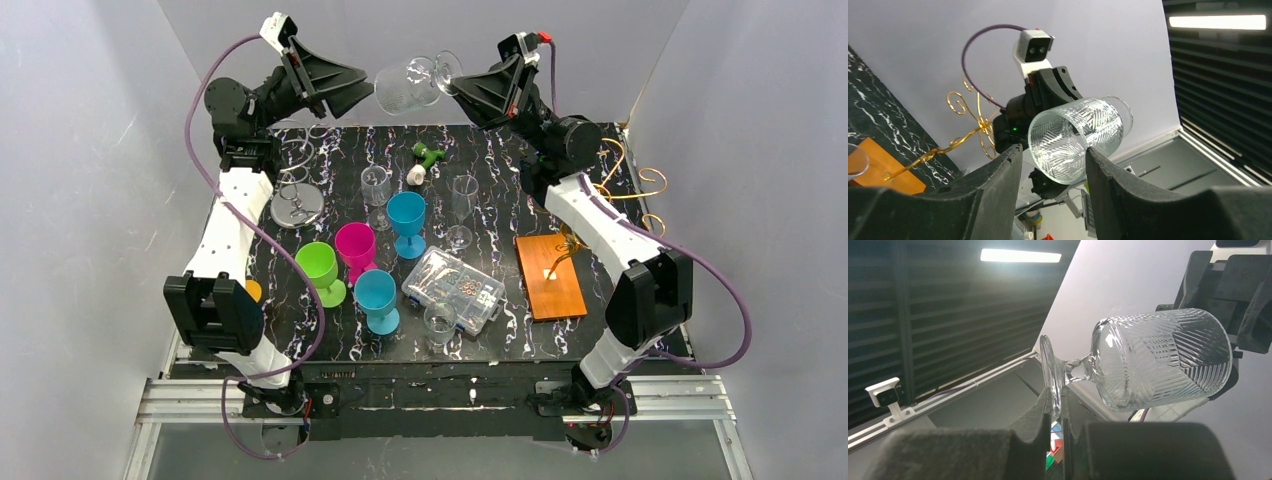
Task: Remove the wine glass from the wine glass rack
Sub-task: Place the wine glass at the center of the board.
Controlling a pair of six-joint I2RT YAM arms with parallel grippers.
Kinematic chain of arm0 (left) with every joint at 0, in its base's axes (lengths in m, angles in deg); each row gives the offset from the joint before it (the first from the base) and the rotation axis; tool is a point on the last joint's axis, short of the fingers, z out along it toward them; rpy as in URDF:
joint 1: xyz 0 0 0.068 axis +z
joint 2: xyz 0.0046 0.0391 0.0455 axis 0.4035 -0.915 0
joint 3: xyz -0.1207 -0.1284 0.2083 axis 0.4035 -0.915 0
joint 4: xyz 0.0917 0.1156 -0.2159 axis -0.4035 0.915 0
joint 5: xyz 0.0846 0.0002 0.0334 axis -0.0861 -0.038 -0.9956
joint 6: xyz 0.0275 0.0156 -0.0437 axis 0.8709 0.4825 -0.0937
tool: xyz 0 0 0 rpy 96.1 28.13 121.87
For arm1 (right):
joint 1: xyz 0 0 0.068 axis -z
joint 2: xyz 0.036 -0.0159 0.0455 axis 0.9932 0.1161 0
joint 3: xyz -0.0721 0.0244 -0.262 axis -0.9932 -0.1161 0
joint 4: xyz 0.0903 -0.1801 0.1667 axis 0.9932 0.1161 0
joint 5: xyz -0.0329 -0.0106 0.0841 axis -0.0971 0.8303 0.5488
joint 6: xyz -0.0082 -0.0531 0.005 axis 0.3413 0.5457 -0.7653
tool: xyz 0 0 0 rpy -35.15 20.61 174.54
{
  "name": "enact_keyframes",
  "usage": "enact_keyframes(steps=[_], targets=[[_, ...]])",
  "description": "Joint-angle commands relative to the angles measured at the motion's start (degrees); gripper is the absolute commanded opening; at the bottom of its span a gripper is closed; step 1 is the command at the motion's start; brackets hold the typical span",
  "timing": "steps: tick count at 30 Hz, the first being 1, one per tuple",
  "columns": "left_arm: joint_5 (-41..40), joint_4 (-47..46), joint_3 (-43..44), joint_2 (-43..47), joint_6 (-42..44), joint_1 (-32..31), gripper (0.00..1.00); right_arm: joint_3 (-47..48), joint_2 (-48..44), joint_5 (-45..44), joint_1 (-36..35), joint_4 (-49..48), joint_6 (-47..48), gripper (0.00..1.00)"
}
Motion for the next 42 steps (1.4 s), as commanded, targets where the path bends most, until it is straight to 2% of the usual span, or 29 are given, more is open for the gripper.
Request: enact_keyframes(steps=[1, 11, 20, 21, 23, 26, 29, 33, 37, 42], targets=[[0.8, -9.4, 2.8, 0.3, -4.7, -2.7, 0.47, 3.2, 0.8, -2.6, 0.5, -9.1, -5.3, 0.01], [-1.7, -19.7, 3.2, -0.9, -10.5, -7.1, 0.45, 4.2, 1.5, -3.5, 0.5, -9.6, -7.0, 0.01], [-3.1, -22.7, 3.5, -1.6, -11.9, -9.8, 0.44, 6.2, 2.5, -4.8, 0.5, -11.0, -9.1, 0.01], [-3.2, -22.7, 3.0, -1.5, -11.8, -9.9, 0.45, 6.8, 2.6, -4.8, 0.5, -11.0, -9.1, 0.01], [-3.5, -22.6, 2.1, -0.9, -11.3, -9.7, 0.56, 7.8, 2.6, -4.1, 0.5, -10.2, -8.8, 0.01], [-4.0, -21.2, 1.3, 0.0, -9.6, -9.8, 0.66, 7.8, 1.7, -3.2, 0.5, -7.6, -6.8, 0.01], [-4.7, -19.9, 1.1, 0.1, -9.4, -9.7, 0.69, 7.7, 0.8, -2.5, 0.5, -5.5, -4.5, 0.01], [-4.6, -19.9, 1.3, 0.0, -9.9, -9.8, 0.65, 7.8, 1.3, -2.2, 0.5, -5.8, -4.3, 0.01], [-4.3, -19.8, 2.3, 0.5, -10.1, -9.8, 0.53, 7.4, 1.5, -2.1, 0.5, -6.2, -5.0, 0.01], [-4.4, -20.1, 1.7, 2.1, -10.0, -9.7, 0.47, 7.4, 2.1, -3.0, 0.5, -8.0, -7.2, 0.01]])
